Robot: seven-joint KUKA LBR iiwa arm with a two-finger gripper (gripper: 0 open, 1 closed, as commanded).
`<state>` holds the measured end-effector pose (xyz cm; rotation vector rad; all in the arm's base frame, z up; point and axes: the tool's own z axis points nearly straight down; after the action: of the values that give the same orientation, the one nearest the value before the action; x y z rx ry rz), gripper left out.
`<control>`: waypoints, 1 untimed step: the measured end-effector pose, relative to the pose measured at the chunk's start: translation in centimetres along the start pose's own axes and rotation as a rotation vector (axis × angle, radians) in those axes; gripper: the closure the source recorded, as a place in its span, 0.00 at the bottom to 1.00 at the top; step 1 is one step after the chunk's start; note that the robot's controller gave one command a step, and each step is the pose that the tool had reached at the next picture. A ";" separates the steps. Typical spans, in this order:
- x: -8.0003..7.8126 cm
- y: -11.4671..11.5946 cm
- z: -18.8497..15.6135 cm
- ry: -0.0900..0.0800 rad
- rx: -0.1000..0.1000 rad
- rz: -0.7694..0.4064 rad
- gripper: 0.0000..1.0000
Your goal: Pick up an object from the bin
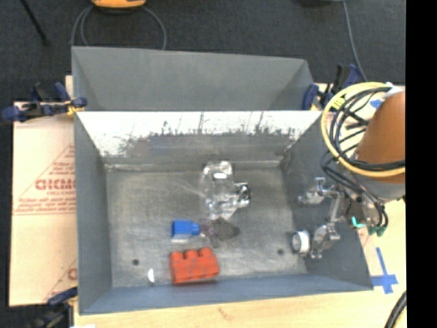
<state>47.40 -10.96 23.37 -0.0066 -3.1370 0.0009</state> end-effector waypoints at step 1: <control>-9.6 5.4 9.7 -0.007 -0.001 -0.027 0.00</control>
Offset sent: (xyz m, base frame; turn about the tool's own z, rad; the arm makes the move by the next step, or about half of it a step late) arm 0.0937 0.0512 -0.0934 -0.0215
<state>56.99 -5.64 13.63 0.0354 -3.1443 -0.0012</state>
